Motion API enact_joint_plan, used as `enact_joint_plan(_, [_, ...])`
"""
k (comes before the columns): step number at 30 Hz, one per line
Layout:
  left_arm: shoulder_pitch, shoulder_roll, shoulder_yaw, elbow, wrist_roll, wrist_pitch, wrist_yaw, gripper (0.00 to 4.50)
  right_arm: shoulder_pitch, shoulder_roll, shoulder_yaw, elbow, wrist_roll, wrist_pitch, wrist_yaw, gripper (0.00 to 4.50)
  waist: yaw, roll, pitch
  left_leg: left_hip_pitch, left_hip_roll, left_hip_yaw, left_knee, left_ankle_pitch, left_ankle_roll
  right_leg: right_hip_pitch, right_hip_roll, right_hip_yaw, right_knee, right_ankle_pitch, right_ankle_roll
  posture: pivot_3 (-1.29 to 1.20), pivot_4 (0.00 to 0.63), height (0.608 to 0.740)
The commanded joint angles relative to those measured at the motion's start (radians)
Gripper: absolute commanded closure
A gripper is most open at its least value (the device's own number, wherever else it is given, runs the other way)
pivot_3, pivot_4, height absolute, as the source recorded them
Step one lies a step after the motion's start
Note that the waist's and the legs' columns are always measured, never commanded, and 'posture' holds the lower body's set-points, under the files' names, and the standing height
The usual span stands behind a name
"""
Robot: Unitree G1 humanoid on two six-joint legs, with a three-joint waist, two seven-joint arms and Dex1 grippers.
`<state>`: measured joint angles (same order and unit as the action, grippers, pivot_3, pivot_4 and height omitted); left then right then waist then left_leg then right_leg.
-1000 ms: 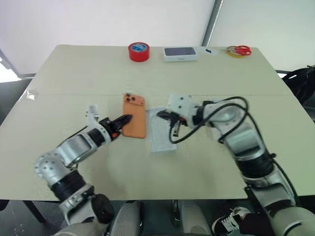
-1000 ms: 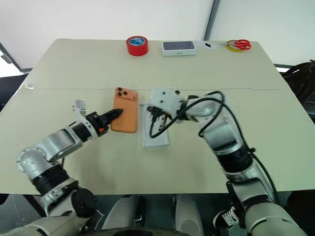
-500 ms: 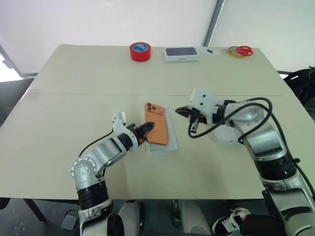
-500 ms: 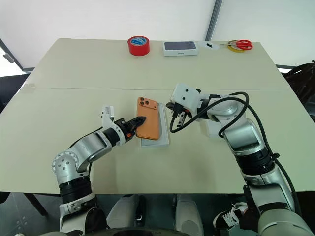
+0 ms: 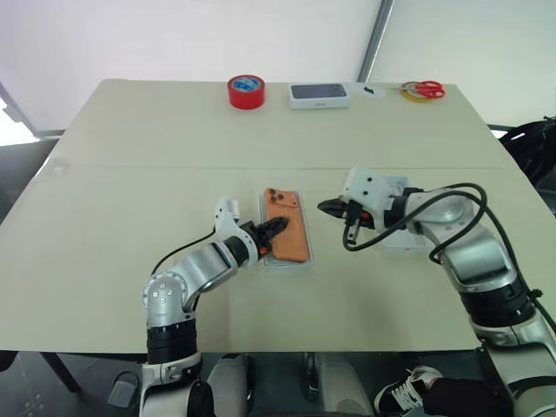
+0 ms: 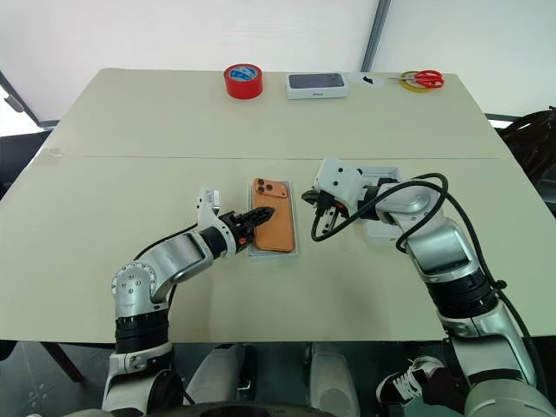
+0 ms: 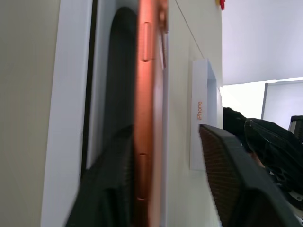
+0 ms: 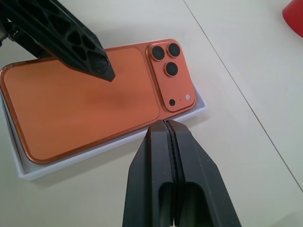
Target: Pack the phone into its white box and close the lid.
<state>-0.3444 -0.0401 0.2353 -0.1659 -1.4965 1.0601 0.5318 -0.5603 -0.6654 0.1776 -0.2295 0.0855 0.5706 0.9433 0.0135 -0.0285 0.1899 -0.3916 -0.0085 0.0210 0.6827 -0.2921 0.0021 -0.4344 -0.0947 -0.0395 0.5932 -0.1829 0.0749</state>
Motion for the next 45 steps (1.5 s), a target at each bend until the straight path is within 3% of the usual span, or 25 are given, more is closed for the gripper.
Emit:
enact_joint_plan(1, [0.01,0.024,-0.02,-0.048,-0.07,-0.018,0.012,0.59,-0.002,-0.018,-0.035,-0.019,0.013,-0.016,-0.011,4.5,0.0,0.0,0.0,0.0,0.0,0.0,0.0,0.0,0.0,0.0,0.0,0.0,0.0,0.0,0.0,0.0,0.15,0.736])
enact_joint_plan(2, [0.011,0.038,-0.02,-0.059,-0.092,-0.023,0.017,0.15,-0.001,-0.02,-0.034,-0.018,0.014,-0.017,-0.012,4.5,0.0,0.0,0.0,0.0,0.0,0.0,0.0,0.0,0.0,0.0,0.0,0.0,0.0,0.0,0.0,0.0,0.15,0.736])
enact_joint_plan(9, [0.019,0.205,-0.034,-0.133,-0.254,-0.053,0.017,0.15,-0.012,-0.021,-0.023,-0.005,0.016,-0.024,-0.021,4.5,-0.001,0.0,0.0,0.0,0.001,0.0,0.0,0.0,0.0,0.0,0.001,0.0,0.0,0.0,0.0,0.0,0.15,0.736])
enact_joint_plan(12, [0.028,0.323,-0.017,-0.165,-0.336,-0.063,-0.012,0.15,-0.028,-0.016,-0.012,0.018,0.006,-0.028,-0.027,4.5,0.0,0.0,0.0,0.0,0.001,0.0,0.0,0.0,0.0,0.0,0.0,0.0,0.0,0.0,0.0,0.0,0.15,0.736])
enact_joint_plan(16, [0.023,0.46,0.008,-0.159,-0.309,-0.088,-0.063,0.15,-0.056,-0.008,0.008,0.061,-0.018,-0.032,-0.045,4.5,-0.001,0.001,0.0,0.0,0.001,0.0,0.0,0.0,0.0,0.0,0.001,0.0,0.0,0.0,0.0,0.0,0.15,0.736])
enact_joint_plan(19, [0.018,0.574,-0.004,-0.16,-0.148,-0.085,-0.131,0.93,-0.079,0.005,0.032,0.094,-0.033,0.001,-0.059,4.5,-0.001,0.001,0.0,0.001,0.001,0.0,0.0,0.0,0.0,0.0,0.001,0.0,0.0,0.0,0.0,0.0,0.15,0.736])
enact_joint_plan(24, [-0.015,0.717,-0.176,-0.17,0.17,-0.031,-0.287,3.4,-0.106,0.024,0.103,0.13,-0.095,0.055,-0.089,4.5,0.001,0.002,0.001,0.0,0.0,0.001,-0.001,0.0,0.0,0.0,0.002,0.0,0.0,0.0,0.0,0.0,0.15,0.736])
enact_joint_plan(25, [-0.032,0.712,-0.207,-0.159,0.215,-0.032,-0.314,3.9,-0.107,0.029,0.125,0.13,-0.114,0.064,-0.097,4.5,0.001,0.002,0.001,0.0,0.0,0.001,-0.001,0.0,0.0,0.0,0.002,0.0,0.0,0.0,0.0,0.0,0.15,0.736])
enact_joint_plan(29, [-0.104,0.693,-0.347,-0.138,0.396,-0.016,-0.415,3.9,-0.1,0.027,0.219,0.113,-0.205,0.044,-0.117,4.5,-0.001,0.002,0.001,-0.001,0.0,0.001,0.0,0.0,0.0,0.0,0.001,0.0,-0.001,0.0,0.0,0.0,0.15,0.736])
enact_joint_plan(35, [-0.165,0.588,-0.469,-0.096,0.55,0.013,-0.519,3.9,-0.081,0.056,0.277,0.044,-0.217,0.081,-0.095,4.5,-0.004,0.002,0.001,0.0,0.001,0.001,-0.001,0.0,-0.001,-0.001,0.002,0.0,0.0,0.0,0.0,0.0,0.15,0.736])
enact_joint_plan(42, [-0.214,0.454,-0.51,-0.026,0.67,0.039,-0.62,3.9,-0.057,0.077,0.289,-0.002,-0.233,0.115,-0.09,4.5,0.005,0.002,0.001,0.0,0.001,0.0,0.0,0.0,0.0,0.001,0.001,0.0,0.0,0.0,0.0,0.0,0.15,0.736])
enact_joint_plan(45, [-0.286,0.37,-0.546,0.046,0.73,0.032,-0.683,3.9,-0.026,0.034,0.259,-0.03,-0.234,0.129,-0.071,4.5,0.024,0.002,0.001,0.001,-0.001,0.0,0.001,0.0,0.0,0.002,0.0,-0.001,0.0,0.0,0.001,0.0,0.15,0.736])
